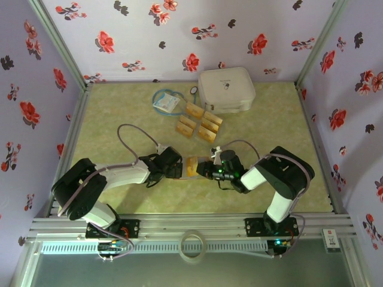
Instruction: Put the credit cards into the card holder
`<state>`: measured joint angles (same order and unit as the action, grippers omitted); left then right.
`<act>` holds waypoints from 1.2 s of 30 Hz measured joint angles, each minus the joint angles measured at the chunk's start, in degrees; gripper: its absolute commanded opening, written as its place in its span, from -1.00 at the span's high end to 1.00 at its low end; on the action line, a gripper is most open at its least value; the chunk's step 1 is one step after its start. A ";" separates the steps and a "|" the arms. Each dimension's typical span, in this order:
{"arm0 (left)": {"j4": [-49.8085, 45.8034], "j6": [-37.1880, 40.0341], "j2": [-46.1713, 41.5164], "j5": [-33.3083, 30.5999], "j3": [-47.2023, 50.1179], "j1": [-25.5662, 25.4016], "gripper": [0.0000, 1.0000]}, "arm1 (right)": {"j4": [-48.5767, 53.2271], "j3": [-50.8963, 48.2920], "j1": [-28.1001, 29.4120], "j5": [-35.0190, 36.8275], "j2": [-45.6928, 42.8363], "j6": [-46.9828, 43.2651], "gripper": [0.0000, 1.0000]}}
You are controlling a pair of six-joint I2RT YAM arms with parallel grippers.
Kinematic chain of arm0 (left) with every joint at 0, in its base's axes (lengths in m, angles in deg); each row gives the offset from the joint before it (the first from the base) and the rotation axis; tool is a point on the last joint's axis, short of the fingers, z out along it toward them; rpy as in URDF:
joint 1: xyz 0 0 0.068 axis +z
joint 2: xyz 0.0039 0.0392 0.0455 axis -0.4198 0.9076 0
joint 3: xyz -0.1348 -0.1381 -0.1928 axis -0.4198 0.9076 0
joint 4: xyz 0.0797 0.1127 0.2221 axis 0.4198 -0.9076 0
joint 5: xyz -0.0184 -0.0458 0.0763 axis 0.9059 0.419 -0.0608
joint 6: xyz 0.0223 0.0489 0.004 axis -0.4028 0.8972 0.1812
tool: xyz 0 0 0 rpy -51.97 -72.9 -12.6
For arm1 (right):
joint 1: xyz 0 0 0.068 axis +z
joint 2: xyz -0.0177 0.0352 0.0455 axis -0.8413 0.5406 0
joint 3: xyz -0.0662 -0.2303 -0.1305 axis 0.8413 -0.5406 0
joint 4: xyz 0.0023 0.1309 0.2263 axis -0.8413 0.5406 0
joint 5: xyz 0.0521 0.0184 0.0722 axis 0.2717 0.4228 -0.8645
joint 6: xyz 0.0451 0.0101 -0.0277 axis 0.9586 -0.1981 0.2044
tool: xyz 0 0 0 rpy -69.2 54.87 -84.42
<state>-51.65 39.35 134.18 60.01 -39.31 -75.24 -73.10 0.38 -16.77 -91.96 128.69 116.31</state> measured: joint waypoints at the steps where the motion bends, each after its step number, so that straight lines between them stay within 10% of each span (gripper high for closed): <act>1: 0.02 0.00 0.00 0.02 0.00 0.00 -0.99 | 0.22 0.09 0.02 0.04 -0.26 -0.20 0.51; 36: -0.20 0.31 -3.04 0.04 0.35 0.22 -0.99 | 43.80 9.60 1.55 9.60 -17.99 -10.69 -0.07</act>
<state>-51.84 39.65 131.14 60.06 -38.96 -75.02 -29.30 9.98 -15.21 -82.37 110.70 105.63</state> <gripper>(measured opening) 0.997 0.553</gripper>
